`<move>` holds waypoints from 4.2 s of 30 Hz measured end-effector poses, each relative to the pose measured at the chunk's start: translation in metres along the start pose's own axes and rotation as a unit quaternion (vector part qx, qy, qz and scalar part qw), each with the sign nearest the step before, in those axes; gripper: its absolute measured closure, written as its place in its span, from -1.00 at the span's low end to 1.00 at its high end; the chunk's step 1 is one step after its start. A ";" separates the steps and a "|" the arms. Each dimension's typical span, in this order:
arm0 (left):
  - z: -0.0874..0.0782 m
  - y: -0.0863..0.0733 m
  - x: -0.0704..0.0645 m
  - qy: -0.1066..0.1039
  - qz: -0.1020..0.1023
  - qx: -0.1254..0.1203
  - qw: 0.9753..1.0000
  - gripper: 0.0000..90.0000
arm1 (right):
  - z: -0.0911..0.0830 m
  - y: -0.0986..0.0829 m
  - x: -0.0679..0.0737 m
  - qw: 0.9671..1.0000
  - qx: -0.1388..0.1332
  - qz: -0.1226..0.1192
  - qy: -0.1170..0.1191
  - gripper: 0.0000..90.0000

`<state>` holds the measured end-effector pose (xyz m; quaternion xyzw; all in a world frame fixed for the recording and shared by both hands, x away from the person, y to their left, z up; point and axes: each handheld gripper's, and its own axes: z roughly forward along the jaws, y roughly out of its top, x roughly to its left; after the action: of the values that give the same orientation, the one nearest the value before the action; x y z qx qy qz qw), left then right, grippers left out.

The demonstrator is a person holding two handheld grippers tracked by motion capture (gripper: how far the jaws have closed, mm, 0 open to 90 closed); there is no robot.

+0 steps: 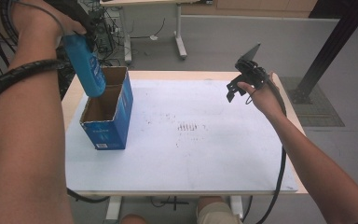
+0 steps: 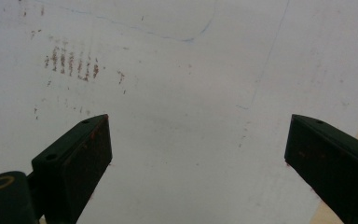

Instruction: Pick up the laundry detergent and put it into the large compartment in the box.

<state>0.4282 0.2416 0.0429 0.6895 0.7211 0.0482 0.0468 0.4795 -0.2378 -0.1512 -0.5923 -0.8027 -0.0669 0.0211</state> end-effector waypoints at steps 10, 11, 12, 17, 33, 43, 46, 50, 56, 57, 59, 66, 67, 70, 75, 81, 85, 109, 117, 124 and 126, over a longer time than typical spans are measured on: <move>0.030 0.004 0.005 -0.002 0.001 0.013 1.000 -0.16 | 0.000 -0.001 -0.001 1.000 -0.002 -0.001 0.000 -0.84; 0.033 0.004 0.005 -0.002 0.002 0.012 1.000 -0.16 | 0.000 -0.001 -0.001 1.000 -0.002 -0.002 -0.001 -0.84; 0.036 0.004 0.005 -0.002 0.001 0.013 1.000 -0.16 | 0.001 -0.001 -0.002 1.000 -0.003 -0.002 -0.001 -0.84; 0.050 0.005 0.005 -0.001 0.005 0.019 1.000 -0.16 | 0.003 -0.001 -0.001 1.000 0.000 0.000 -0.001 -0.84; 0.094 0.002 0.001 0.002 0.018 0.031 0.999 -0.17 | 0.007 -0.003 -0.001 1.000 -0.002 -0.003 0.002 -0.84; 0.124 0.002 0.000 0.000 0.020 0.045 0.999 -0.17 | 0.007 -0.003 -0.002 1.000 0.000 -0.001 0.001 -0.84; 0.134 0.002 -0.001 0.000 0.019 0.050 0.999 -0.16 | 0.009 -0.003 -0.003 1.000 0.002 0.002 0.003 -0.84; 0.145 0.002 -0.003 0.004 0.023 0.056 0.998 -0.16 | 0.012 -0.003 -0.005 1.000 0.004 0.002 0.004 -0.84; 0.158 0.002 -0.004 0.005 0.025 0.060 0.998 -0.16 | 0.011 -0.004 -0.008 1.000 0.002 0.005 0.006 -0.84; 0.160 0.002 -0.005 0.005 0.026 0.060 0.998 -0.16 | 0.011 -0.004 -0.008 1.000 0.001 0.006 0.006 -0.84; 0.164 0.002 -0.006 0.006 0.028 0.062 0.998 -0.16 | 0.011 -0.004 -0.009 1.000 0.001 0.006 0.007 -0.84; 0.174 0.000 -0.009 0.009 0.032 0.062 0.998 -0.17 | 0.013 -0.005 -0.011 1.000 0.002 0.007 0.007 -0.84; 0.176 0.000 -0.009 0.009 0.033 0.063 0.997 -0.17 | 0.013 -0.005 -0.011 1.000 0.002 0.007 0.007 -0.84; 0.180 -0.001 -0.009 0.008 0.034 0.065 0.997 -0.17 | 0.012 -0.006 -0.012 1.000 0.001 0.007 0.007 -0.84; 0.187 -0.003 -0.010 0.010 0.038 0.064 0.997 -0.16 | 0.013 -0.006 -0.012 1.000 0.002 0.008 0.007 -0.84; 0.198 -0.005 -0.013 0.012 0.047 0.069 0.996 -0.17 | 0.013 -0.006 -0.012 1.000 0.002 0.007 0.007 -0.84; 0.203 -0.005 -0.014 0.010 0.049 0.074 0.996 -0.17 | 0.014 -0.005 -0.012 1.000 0.004 0.009 0.006 -0.84; 0.207 -0.013 -0.012 0.008 0.050 0.068 0.996 -0.17 | 0.014 -0.005 -0.013 1.000 0.005 0.009 0.009 -0.84; 0.207 -0.014 -0.012 0.007 0.050 0.067 0.996 -0.17 | 0.014 -0.005 -0.011 1.000 0.006 0.008 0.010 -0.84; 0.207 -0.015 -0.012 0.006 0.049 0.065 0.997 -0.17 | 0.013 -0.005 -0.011 1.000 0.004 0.008 0.010 -0.84; 0.207 -0.016 -0.012 0.006 0.048 0.063 0.997 -0.17 | 0.012 -0.005 -0.010 1.000 0.003 0.006 0.009 -0.84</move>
<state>0.4411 0.2302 -0.1641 0.7248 0.6889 0.0094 -0.0034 0.4784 -0.2469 -0.1647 -0.5965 -0.7990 -0.0697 0.0309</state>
